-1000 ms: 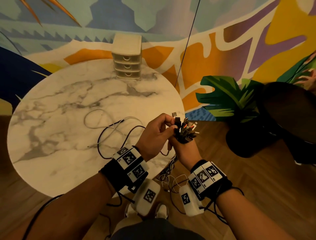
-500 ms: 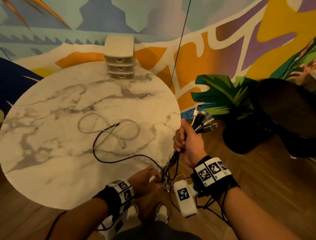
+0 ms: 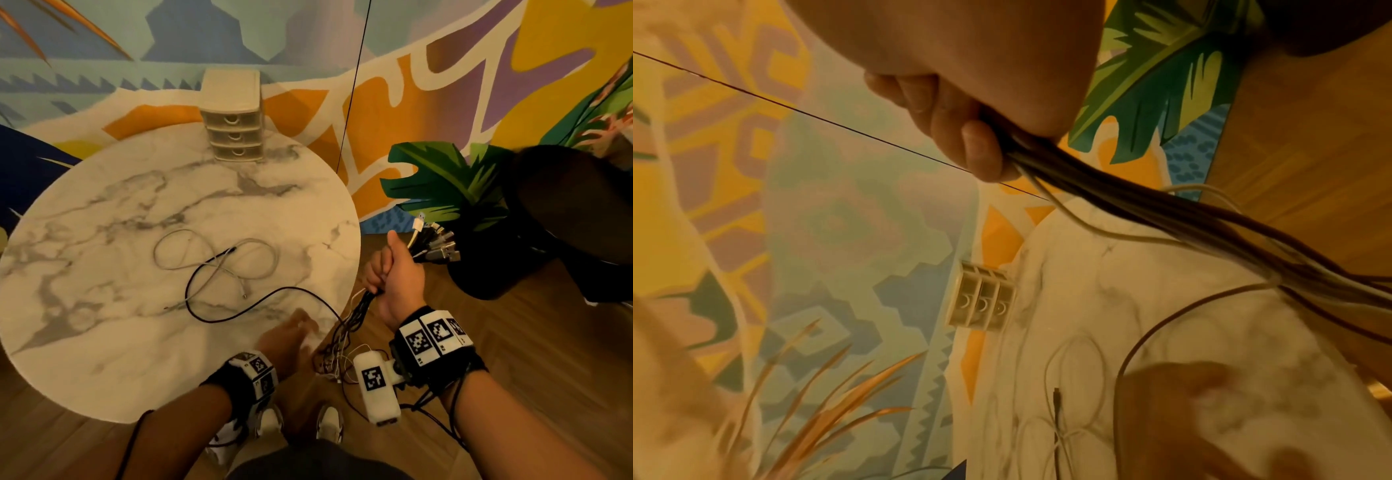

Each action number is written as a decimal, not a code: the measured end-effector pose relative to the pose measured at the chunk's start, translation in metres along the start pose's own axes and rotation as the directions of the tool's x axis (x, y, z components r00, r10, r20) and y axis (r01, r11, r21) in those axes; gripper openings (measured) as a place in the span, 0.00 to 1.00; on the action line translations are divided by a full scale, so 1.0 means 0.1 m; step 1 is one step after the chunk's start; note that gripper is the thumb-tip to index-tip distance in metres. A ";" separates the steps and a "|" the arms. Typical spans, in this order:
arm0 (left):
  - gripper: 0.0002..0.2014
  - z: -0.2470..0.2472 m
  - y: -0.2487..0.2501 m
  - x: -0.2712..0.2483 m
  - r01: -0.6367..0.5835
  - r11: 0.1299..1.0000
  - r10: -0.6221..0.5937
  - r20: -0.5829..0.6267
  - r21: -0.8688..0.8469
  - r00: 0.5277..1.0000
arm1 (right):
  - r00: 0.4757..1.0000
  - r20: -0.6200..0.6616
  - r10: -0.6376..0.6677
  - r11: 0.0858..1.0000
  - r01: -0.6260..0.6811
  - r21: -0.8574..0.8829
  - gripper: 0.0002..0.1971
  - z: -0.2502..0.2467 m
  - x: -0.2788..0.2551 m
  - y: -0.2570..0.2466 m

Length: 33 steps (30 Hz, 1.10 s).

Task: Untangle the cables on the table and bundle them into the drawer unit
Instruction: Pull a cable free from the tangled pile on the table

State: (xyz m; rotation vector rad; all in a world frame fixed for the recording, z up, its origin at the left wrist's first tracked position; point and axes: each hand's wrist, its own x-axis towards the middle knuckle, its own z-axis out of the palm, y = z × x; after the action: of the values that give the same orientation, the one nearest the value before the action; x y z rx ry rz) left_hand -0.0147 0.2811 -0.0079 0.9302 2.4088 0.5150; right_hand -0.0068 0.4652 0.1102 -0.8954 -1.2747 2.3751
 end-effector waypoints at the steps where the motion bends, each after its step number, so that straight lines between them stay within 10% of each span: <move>1: 0.20 -0.04 -0.05 0.03 -0.014 0.996 0.024 -0.119 0.083 0.993 | 1.000 0.001 0.000 1.000 0.000 -0.006 0.29 0.00 0.00 -0.01; 4: 0.31 -0.24 -0.22 0.16 0.106 0.956 -0.028 -0.274 0.272 0.961 | 1.000 0.000 0.001 1.000 -0.001 -0.021 0.28 0.00 0.00 -0.02; 8: 0.21 -0.47 -0.33 0.14 0.309 0.812 -0.371 0.030 0.495 0.928 | 1.000 -0.017 -0.009 0.999 0.008 -0.039 0.28 -0.01 0.00 -0.02; 11: 0.15 -0.64 -0.04 0.15 0.227 0.864 -0.254 0.000 0.449 0.967 | 1.000 -0.012 -0.022 0.984 0.020 -0.177 0.27 -0.07 0.00 -0.01; 15: 0.11 -1.11 0.65 0.21 0.154 0.936 -0.044 -0.329 0.316 0.943 | 0.992 0.118 0.051 0.822 0.025 -0.568 0.30 -0.17 -0.04 0.15; 20: 0.20 -1.08 1.15 0.05 -0.014 0.962 0.089 -0.264 0.273 0.960 | 0.979 0.168 0.117 0.922 -0.044 -0.385 0.15 -0.13 -0.05 0.16; 29: 0.15 -0.56 0.18 0.15 0.252 0.967 -0.249 -0.056 0.044 0.967 | 0.976 0.216 0.021 0.971 0.031 -0.239 0.17 -0.23 0.09 -0.02; 33: 0.12 -0.76 -0.52 0.10 0.425 0.902 -0.429 -0.262 -0.075 0.864 | 0.989 0.138 -0.056 0.975 0.084 -0.205 0.16 -0.32 0.14 -0.12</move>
State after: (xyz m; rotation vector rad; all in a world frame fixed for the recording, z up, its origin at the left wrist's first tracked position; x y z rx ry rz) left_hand -0.0915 0.2391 0.0238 0.3026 2.7446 0.5145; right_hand 0.0027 0.4992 0.1015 -0.7464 -1.6059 2.3081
